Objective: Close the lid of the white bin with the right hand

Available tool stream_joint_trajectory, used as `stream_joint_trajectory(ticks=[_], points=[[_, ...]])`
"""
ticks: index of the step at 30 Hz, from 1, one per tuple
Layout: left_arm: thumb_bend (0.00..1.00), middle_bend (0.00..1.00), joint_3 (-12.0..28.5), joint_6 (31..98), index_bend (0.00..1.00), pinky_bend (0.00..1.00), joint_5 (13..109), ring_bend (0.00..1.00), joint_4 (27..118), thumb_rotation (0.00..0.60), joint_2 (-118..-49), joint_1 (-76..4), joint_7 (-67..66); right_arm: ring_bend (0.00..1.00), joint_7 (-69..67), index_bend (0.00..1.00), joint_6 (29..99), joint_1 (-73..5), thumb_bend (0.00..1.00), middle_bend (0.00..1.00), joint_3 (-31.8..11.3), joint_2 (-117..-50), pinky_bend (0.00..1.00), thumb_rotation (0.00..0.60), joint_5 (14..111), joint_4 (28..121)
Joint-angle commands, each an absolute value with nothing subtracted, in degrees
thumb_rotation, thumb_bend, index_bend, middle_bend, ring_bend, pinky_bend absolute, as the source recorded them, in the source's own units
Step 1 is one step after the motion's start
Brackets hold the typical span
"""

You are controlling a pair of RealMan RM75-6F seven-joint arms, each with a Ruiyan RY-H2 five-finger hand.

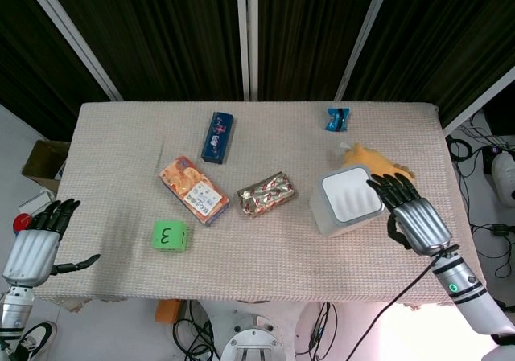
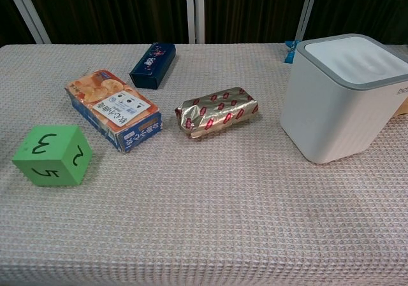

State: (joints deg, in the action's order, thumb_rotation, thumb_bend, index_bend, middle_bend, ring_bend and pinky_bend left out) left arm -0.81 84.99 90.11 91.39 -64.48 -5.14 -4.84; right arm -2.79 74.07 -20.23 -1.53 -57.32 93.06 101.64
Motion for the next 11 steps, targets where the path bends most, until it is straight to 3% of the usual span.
stream_joint_trajectory(ticks=[1,5,8,11], points=[[0.00,0.08,-0.7,86.7,0.07,0.23,91.3,0.06,89.8,0.237,-65.6,-4.7,-3.4,0.00,6.4,0.00,86.3,-9.6,0.92,0.00,1.0,-60.8,0.00,0.600,92.9,98.4],[0.00,0.08,-0.6,88.2,0.07,0.23,92.1,0.06,86.9,0.241,-67.1,-4.3,-1.2,0.00,9.5,0.00,95.4,-0.4,0.42,0.00,2.2,-69.1,0.00,0.600,87.8,90.5],[0.00,0.08,-0.6,88.4,0.07,0.23,92.5,0.06,85.3,0.237,-68.0,-4.5,-0.3,0.00,6.8,0.00,96.4,2.9,0.25,0.00,2.3,-72.4,0.00,0.600,84.4,86.3],[0.00,0.08,-0.4,89.1,0.07,0.22,93.2,0.06,84.7,0.236,-68.6,-4.5,0.1,0.00,4.9,0.00,95.8,3.6,0.17,0.00,1.7,-73.5,0.00,0.600,83.0,84.7]])
